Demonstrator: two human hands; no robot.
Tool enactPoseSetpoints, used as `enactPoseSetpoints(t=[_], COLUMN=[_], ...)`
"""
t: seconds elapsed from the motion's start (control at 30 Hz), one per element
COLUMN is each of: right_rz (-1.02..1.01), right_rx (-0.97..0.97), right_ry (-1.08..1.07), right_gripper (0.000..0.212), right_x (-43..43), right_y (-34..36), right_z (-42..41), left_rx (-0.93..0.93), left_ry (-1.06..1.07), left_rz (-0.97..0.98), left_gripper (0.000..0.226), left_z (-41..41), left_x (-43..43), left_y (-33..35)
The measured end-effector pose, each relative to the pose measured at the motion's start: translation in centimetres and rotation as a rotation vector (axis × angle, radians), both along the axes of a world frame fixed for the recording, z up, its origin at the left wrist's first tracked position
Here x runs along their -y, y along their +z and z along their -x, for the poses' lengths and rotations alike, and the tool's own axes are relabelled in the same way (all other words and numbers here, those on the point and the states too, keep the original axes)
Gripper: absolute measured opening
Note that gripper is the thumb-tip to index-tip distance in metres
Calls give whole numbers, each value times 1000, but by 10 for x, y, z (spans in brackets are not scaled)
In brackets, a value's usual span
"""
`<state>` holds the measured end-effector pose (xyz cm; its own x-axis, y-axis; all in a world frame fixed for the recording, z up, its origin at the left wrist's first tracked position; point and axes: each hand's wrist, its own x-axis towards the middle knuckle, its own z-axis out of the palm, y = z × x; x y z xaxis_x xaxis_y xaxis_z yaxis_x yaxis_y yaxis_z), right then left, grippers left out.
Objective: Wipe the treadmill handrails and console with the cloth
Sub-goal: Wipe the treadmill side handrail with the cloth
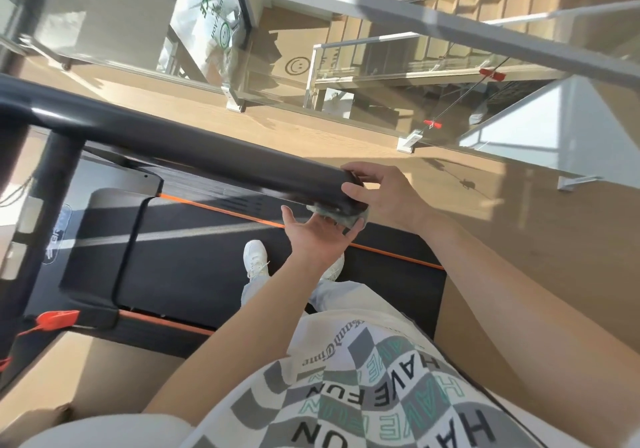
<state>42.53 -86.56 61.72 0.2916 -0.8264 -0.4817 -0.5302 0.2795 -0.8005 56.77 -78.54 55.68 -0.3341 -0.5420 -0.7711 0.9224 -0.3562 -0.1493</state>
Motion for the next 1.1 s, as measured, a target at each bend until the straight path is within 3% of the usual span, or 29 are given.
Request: enactPoseSetpoints(t=[0.3,0.57,0.9,1.1], right_rz=[245,394,392,371], right_rx=[-238,-290,-366,-330], right_ry=[169,299,421,464], right_gripper=[38,43,53,52], right_x=[0,7,25,38], right_y=[21,27,25,30], right_z=[-51,-129,-219,-244], left_rx=[91,242,225,290], left_ry=[93,145,6,154], left_rz=[3,25,-30,-97], left_gripper=[97,89,86,74], left_z=[-82,-175,-191,-237], left_x=[1,12,24,32], left_y=[8,13,28,26])
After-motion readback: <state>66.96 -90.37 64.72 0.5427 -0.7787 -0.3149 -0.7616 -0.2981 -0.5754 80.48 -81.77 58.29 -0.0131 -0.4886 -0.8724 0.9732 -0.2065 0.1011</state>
